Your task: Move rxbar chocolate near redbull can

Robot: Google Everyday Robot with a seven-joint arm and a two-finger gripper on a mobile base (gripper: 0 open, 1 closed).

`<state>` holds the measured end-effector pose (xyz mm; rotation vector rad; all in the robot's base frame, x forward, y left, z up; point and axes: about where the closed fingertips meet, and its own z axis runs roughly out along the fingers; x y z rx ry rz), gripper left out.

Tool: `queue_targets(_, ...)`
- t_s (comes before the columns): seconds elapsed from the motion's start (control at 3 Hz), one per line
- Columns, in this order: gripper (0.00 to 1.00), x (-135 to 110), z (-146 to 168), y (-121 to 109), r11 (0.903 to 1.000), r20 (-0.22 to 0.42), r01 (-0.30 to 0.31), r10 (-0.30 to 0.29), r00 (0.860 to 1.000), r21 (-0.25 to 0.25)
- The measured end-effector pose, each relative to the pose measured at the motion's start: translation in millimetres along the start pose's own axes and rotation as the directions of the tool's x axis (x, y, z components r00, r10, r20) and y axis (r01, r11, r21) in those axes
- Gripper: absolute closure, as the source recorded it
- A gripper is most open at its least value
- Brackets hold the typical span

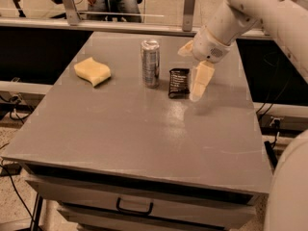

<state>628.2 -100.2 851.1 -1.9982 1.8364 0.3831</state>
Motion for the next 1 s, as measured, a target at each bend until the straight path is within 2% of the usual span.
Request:
queue_targets(0.33, 0.0, 13, -32, -5, 0.9971, -0.014, 0.019, -0.018, 1.0, 0.074)
queue_targets(0.67, 0.0, 33, -62, -11, 0.9881, -0.003, 0.015, -0.015, 1.0, 0.153)
queue_targets(1.0, 0.0, 37, -70, -12, 0.9851, 0.0, 0.014, -0.014, 1.0, 0.172)
